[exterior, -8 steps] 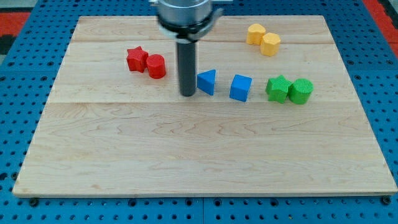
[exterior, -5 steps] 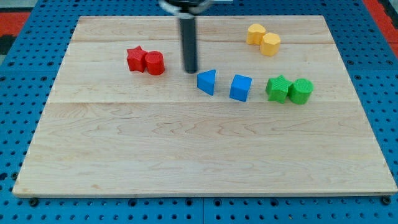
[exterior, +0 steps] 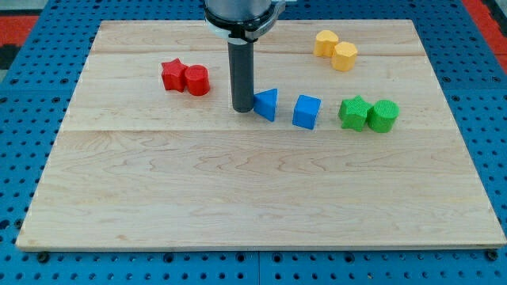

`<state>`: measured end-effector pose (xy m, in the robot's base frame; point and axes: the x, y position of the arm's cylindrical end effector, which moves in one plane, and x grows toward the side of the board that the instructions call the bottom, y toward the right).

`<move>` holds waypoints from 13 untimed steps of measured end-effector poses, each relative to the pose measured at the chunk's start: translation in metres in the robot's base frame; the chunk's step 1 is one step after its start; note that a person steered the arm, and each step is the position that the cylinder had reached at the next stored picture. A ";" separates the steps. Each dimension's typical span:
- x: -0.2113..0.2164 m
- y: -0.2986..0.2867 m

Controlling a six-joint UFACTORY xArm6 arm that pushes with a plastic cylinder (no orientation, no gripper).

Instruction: Slide the blue triangle to the center of the board

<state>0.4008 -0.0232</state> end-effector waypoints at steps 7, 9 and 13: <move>0.005 -0.045; 0.068 0.017; 0.025 0.052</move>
